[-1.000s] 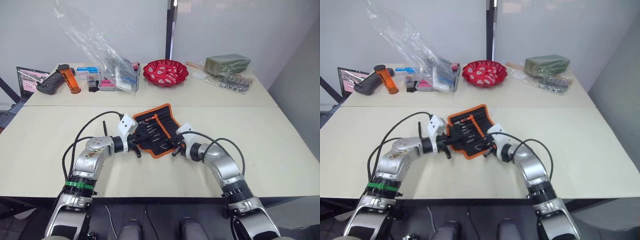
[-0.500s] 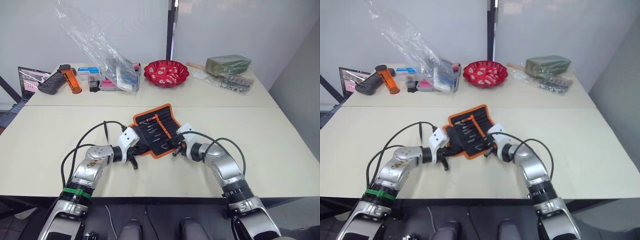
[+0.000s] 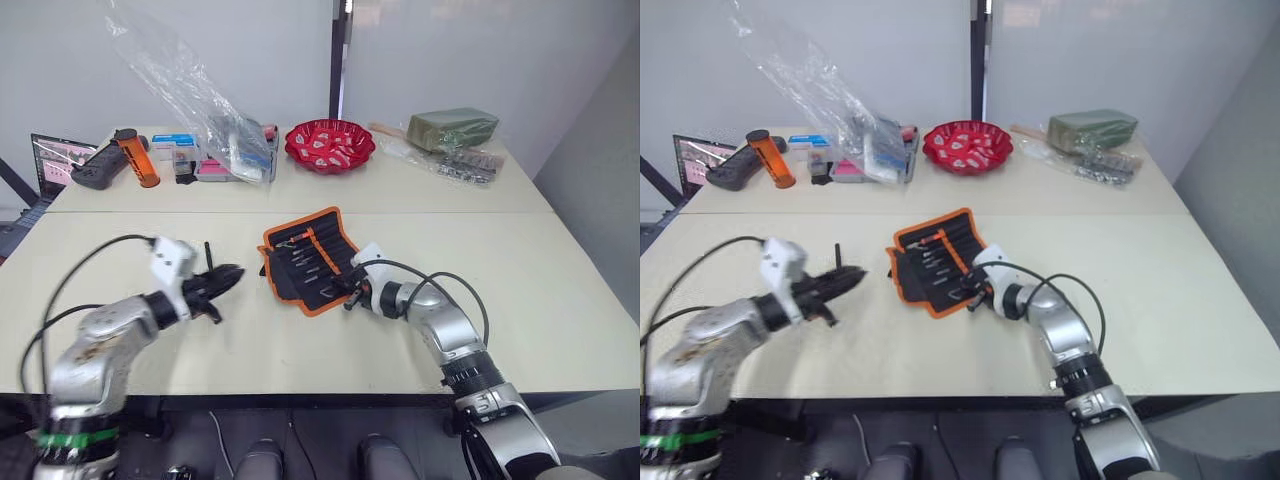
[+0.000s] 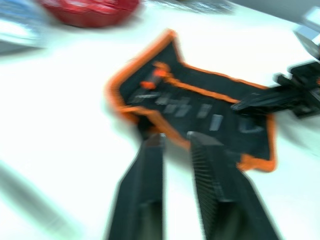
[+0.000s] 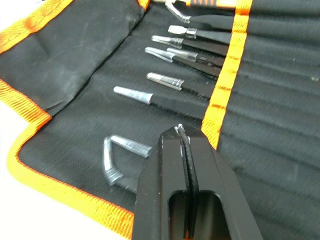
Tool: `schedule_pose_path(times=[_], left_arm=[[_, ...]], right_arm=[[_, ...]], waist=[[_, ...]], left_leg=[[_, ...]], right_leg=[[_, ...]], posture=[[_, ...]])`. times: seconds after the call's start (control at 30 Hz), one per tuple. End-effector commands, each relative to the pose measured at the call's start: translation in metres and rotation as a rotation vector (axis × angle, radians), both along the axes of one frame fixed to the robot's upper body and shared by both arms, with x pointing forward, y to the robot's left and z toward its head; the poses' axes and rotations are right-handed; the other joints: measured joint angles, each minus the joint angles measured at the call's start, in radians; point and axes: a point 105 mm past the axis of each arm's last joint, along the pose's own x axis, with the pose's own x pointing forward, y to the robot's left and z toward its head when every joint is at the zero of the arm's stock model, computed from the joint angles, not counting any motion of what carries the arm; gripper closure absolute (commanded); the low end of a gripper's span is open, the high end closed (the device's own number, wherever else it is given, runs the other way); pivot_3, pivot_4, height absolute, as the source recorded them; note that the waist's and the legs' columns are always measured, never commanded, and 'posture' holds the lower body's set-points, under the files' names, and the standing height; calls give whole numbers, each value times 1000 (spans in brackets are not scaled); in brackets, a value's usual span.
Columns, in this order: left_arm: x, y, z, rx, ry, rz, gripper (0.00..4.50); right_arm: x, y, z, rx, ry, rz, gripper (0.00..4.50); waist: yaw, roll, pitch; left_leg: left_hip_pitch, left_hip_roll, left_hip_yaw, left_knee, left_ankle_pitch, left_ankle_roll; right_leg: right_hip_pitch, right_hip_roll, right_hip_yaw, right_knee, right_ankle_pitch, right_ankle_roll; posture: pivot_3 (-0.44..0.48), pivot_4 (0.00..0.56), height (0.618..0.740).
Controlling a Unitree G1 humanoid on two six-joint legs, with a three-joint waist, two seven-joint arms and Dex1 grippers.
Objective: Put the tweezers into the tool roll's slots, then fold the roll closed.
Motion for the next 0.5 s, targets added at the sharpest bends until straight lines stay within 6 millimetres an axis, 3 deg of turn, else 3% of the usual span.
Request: schedule_pose_path(times=[0.03,0.23,0.5], left_arm=[[-20,20,11,9,-59,119,2066],[-61,49,-17,31,-9,355,72],[-92,47,-50,1,20,577,72]], right_arm=[[-1,-26,-36,-77,109,-73,4500],[0,-25,-36,-68,89,-58,4500],[0,-32,-37,-58,70,-75,4500]], waist=[[1,0,1],[4,-1,3],[12,-6,5]], left_leg=[[0,0,0,0,0,0],[0,0,1,0,0,0],[-1,0,1,1,0,-1]], right_leg=[[0,0,0,-1,0,0],[0,0,0,-2,0,-1],[0,-1,0,-3,-3,-7]], posture=[[0,150,740],[0,150,740],[0,150,740]])
